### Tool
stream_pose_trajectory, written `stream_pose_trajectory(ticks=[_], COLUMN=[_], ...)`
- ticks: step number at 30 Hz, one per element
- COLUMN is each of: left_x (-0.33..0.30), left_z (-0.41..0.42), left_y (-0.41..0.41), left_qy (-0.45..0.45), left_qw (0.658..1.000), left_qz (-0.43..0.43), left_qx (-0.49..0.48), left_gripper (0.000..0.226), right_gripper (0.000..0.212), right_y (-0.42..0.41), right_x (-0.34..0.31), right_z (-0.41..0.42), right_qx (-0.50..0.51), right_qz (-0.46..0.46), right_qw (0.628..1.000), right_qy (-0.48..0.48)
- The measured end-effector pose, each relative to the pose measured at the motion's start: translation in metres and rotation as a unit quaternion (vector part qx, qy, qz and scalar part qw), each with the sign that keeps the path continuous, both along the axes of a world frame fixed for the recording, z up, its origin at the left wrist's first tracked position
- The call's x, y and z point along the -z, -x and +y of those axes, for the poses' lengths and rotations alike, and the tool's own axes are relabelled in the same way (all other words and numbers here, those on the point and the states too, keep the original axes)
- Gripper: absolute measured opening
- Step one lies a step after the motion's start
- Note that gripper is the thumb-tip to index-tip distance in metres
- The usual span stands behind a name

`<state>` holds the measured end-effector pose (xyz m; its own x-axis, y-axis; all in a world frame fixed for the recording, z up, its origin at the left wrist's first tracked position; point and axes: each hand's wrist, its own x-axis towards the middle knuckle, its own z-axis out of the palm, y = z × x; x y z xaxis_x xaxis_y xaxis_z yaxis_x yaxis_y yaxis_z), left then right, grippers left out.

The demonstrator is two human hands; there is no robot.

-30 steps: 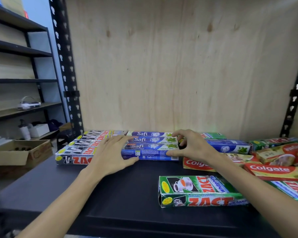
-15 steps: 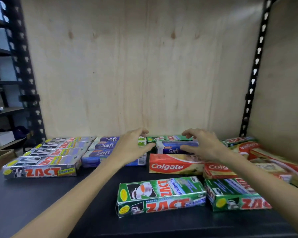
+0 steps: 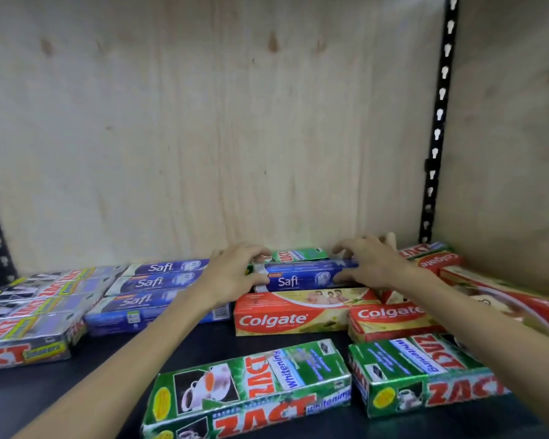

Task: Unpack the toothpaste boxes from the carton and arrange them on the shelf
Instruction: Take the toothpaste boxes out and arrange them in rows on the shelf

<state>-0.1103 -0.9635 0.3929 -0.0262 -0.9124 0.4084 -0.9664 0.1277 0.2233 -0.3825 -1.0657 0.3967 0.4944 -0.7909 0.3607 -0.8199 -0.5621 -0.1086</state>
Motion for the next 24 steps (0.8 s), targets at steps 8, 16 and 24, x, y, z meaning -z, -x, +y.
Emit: stream_pose_trajectory(ticks=[8,16,24], left_x=[-0.005,-0.040,-0.012], left_z=[0.006,0.071,0.179], left_y=[-0.002,-0.023,-0.073], left_qy=[0.039,0.097,0.125], left_qw=[0.993,0.973,0.958], left_qz=[0.099,0.195,0.257], left_qx=[0.048,0.077,0.006], left_gripper=[0.029,0.019,0.019], right_gripper=[0.033,0.029,0.035], right_y=[0.003,-0.023,-0.087], right_x=[-0.005,-0.024,-0.017], right_z=[0.010,0.045,0.125], right_qx=[-0.038,-0.096,-0.184], right_qz=[-0.075,-0.126,-0.125], right_qw=[0.995,0.986,0.974], right_qy=[0.054,0.061,0.040])
